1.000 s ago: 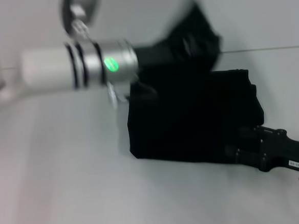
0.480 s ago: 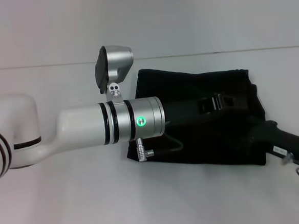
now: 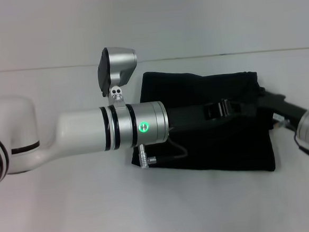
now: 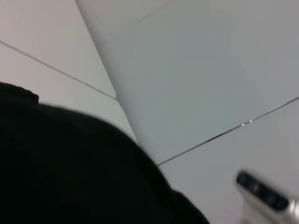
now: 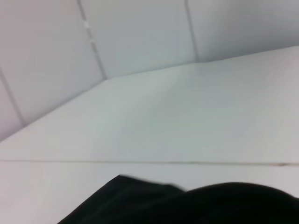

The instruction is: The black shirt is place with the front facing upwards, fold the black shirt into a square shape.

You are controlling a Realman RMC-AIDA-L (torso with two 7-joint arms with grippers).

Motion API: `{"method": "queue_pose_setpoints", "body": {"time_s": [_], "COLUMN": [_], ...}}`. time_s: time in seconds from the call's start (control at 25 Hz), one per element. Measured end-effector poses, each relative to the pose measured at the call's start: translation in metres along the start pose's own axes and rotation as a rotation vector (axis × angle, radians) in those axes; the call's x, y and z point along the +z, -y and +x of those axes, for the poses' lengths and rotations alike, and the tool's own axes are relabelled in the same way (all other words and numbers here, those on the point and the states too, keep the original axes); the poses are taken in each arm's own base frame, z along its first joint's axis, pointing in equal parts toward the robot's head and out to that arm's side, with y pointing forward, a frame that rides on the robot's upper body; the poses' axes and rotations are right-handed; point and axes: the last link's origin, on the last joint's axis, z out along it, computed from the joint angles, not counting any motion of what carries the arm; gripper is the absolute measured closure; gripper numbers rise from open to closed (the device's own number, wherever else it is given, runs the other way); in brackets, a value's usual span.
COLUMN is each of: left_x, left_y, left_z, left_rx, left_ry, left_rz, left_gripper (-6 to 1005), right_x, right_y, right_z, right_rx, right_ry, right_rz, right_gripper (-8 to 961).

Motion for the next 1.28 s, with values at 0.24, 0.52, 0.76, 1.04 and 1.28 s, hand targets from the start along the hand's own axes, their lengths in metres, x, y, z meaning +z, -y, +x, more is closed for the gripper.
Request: {"method": "queue_pose_setpoints", "body": {"time_s": [0.24, 0.52, 0.76, 1.04, 1.28], "left_x": [0.0, 0.007, 0.018, 0.022, 0.013], "left_y": [0.004, 0.014, 0.022, 0.012, -0.008], "left_z": [-0.009, -0.018, -0.02, -0.025, -0.023], "left_rx": [0.03, 0.092, 0.138, 0.167, 0.201], "left_ry": [0.036, 0.044, 0.048, 0.052, 0.059], "left_rz": [0.016, 0.082, 0.17, 0.099, -0.061], "left_gripper": [979, 978, 972, 869, 721], "right_x": [0.01, 0.01, 0.006, -0.029, -0.057], "right_y": [0.011, 0.02, 0.034, 0.074, 0.079], "right_z": [-0.024, -0.035, -0.031, -0.025, -0.016], "right_rx": [-0.045, -0.079, -0.075, 0.1, 0.21], "right_ry": [0.021, 0.033, 0.008, 0.127, 0.239], "right_rz": [0.063, 0.098, 0.189, 0.38, 0.346], "right_gripper": [208, 208, 208, 208, 208]}}
